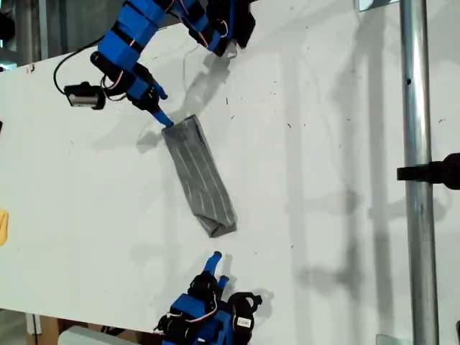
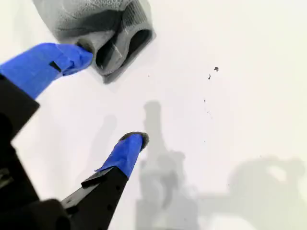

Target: Grasp corners of a towel and fold twice.

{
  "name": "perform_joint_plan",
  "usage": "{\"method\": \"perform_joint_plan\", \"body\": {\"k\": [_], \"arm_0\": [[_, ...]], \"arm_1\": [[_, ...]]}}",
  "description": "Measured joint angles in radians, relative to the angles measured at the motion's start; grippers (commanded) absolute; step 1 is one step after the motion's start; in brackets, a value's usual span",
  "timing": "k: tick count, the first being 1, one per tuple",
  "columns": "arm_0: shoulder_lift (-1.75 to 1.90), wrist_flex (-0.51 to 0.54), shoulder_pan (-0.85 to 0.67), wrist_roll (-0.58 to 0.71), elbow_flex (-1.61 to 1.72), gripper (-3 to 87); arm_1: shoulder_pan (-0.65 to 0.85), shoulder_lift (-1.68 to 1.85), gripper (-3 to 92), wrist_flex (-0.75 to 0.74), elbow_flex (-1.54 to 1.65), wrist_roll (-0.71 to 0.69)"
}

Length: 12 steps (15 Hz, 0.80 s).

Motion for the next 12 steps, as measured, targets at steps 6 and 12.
{"method": "perform_joint_plan", "body": {"k": [6,12], "arm_0": [[0.841,-0.121,0.135,0.038,0.491,1.1],[0.942,-0.184,0.117,0.152,0.729,-2.6]], "arm_1": [[0.018,0.486,38.3,-0.015,0.333,0.218],[-0.031,0.537,46.8,-0.046,0.339,0.172]]}}
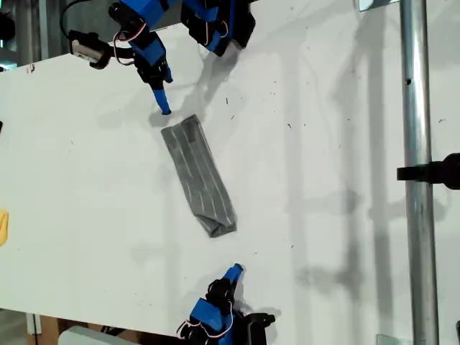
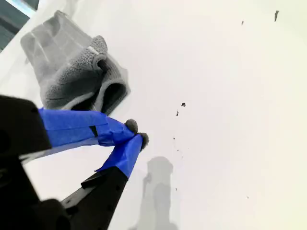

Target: Grasp corners of a towel and fold twice.

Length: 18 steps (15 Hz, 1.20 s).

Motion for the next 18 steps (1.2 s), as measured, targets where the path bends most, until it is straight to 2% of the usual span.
{"method": "perform_joint_plan", "body": {"k": [3,6,9,12,18], "arm_0": [[0.0,0.038,-0.003,-0.037,0.012,-2.6],[0.0,0.04,-0.026,-0.031,0.012,-2.6],[0.0,0.043,-0.034,-0.031,0.012,-2.6],[0.0,0.043,-0.038,-0.029,0.012,-2.6],[0.0,0.043,-0.043,-0.021,0.012,-2.6]], "arm_1": [[0.008,-0.101,48.0,-0.086,0.009,-0.117],[0.067,-0.362,49.0,-0.334,0.08,-0.295],[0.109,-0.683,50.8,-0.551,0.081,-0.36],[0.086,-0.885,48.5,-0.58,-0.005,-0.365],[-0.107,-1.078,48.5,-0.572,-0.244,-0.304]]}}
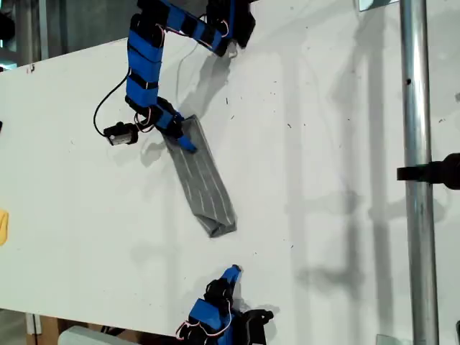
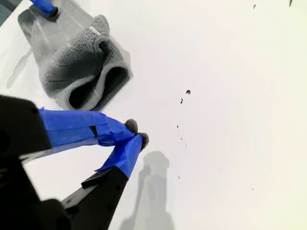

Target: Grasp corners of a towel and fold twice.

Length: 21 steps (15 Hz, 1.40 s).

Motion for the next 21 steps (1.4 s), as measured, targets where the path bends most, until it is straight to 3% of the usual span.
{"method": "perform_joint_plan", "body": {"k": [2,3,4,5,7,11,16,18,21], "arm_0": [[0.0,0.0,0.0,0.0,0.0,-2.6],[0.0,0.0,0.0,0.0,0.0,-2.7],[0.0,0.0,0.0,0.0,0.0,-2.7],[0.0,0.0,0.0,0.0,0.0,-2.7],[0.0,0.0,0.0,0.0,0.0,-2.7],[0.0,0.0,-0.003,0.0,0.0,-2.7],[0.0,0.0,-0.003,0.017,0.0,-2.7],[0.0,0.0,-0.003,0.017,0.0,-2.7],[0.0,0.0,-0.003,0.017,0.0,-2.7]], "arm_1": [[-0.063,-0.057,42.3,0.0,-0.077,0.046],[-0.094,-0.086,31.6,0.011,-0.118,0.064],[-0.123,-0.103,3.8,0.014,-0.149,0.086],[-0.15,-0.109,-0.2,0.012,-0.16,0.106],[-0.183,-0.112,-0.2,0.021,-0.166,0.152],[-0.181,0.064,-0.2,0.262,-0.074,0.186],[-0.232,0.518,-0.2,0.867,-0.075,0.454],[-0.336,0.471,-0.2,0.868,-0.186,0.525],[-0.442,0.118,-0.2,0.761,-0.307,0.528]]}}
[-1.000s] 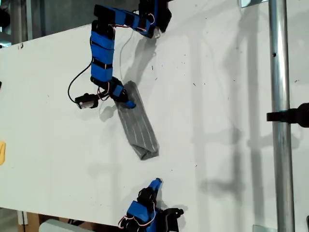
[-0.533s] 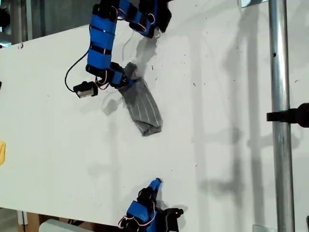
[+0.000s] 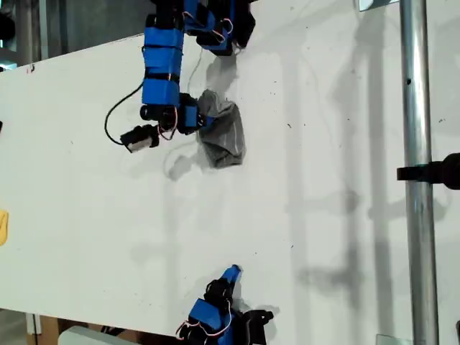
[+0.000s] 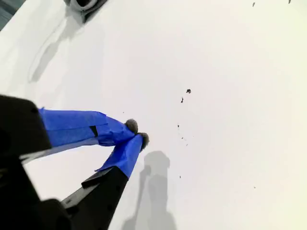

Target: Grasp corners of a towel and fold twice.

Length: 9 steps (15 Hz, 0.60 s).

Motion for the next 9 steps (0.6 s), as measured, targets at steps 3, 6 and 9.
{"method": "perform_joint_plan", "body": {"k": [3,6,9], "arm_0": [[0.0,0.0,0.032,-0.011,0.0,-2.7],[0.0,0.0,0.032,-0.011,0.0,-2.7],[0.0,0.0,0.032,-0.011,0.0,-2.7]], "arm_1": [[-0.038,-0.219,17.8,-0.094,-0.035,-0.009],[-0.061,-0.347,42.5,-0.086,-0.189,-0.017],[-0.054,-0.225,44.9,-0.04,-0.341,-0.087]]}}
